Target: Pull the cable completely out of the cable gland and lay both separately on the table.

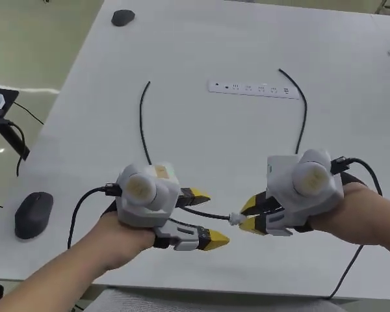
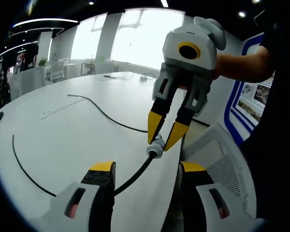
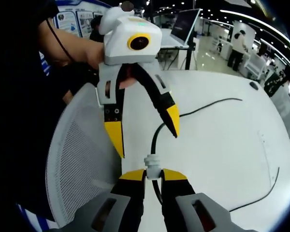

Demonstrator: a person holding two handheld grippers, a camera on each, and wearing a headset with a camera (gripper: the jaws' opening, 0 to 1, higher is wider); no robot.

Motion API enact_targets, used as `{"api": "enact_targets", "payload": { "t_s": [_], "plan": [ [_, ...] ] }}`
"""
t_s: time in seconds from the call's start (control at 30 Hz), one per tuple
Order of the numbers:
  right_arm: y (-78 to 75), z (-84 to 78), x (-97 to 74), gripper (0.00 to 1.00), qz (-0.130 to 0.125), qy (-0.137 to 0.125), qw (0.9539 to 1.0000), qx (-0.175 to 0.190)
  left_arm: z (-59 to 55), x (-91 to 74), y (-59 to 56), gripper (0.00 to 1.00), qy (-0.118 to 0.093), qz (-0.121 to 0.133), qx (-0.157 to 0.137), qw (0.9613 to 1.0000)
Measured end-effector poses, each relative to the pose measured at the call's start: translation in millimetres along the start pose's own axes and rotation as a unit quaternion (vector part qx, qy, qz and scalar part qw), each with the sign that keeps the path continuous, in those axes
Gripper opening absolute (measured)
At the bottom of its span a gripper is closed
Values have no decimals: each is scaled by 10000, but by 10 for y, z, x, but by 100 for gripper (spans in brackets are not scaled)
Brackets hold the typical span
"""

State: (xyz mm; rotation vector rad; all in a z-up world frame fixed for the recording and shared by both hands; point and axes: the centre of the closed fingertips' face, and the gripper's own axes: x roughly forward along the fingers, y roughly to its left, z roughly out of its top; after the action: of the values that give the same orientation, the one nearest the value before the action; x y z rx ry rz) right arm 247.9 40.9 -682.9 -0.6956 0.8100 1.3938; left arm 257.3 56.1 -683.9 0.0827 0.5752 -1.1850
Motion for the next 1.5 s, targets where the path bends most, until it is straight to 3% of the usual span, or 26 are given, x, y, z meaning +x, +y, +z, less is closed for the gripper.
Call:
{"api": "enact_targets", "payload": {
  "t_s": [0.13, 0.4, 0.97, 1.5],
  "plan": [
    [21, 47, -36, 7, 40, -40, 9999, -96, 63, 40, -38, 49, -137, -129, 104, 9998],
    [37, 61, -72, 7, 69, -2, 9996, -264, 138, 39, -61, 42, -286, -262, -51, 9992],
    [64, 94, -104, 7, 157, -62, 9985, -527, 196, 59, -189, 17, -351, -588, 111, 9976],
    [114, 66, -140, 8, 215, -242, 9957, -870, 223, 59, -256, 15, -429, -497, 398, 9970]
  ]
}}
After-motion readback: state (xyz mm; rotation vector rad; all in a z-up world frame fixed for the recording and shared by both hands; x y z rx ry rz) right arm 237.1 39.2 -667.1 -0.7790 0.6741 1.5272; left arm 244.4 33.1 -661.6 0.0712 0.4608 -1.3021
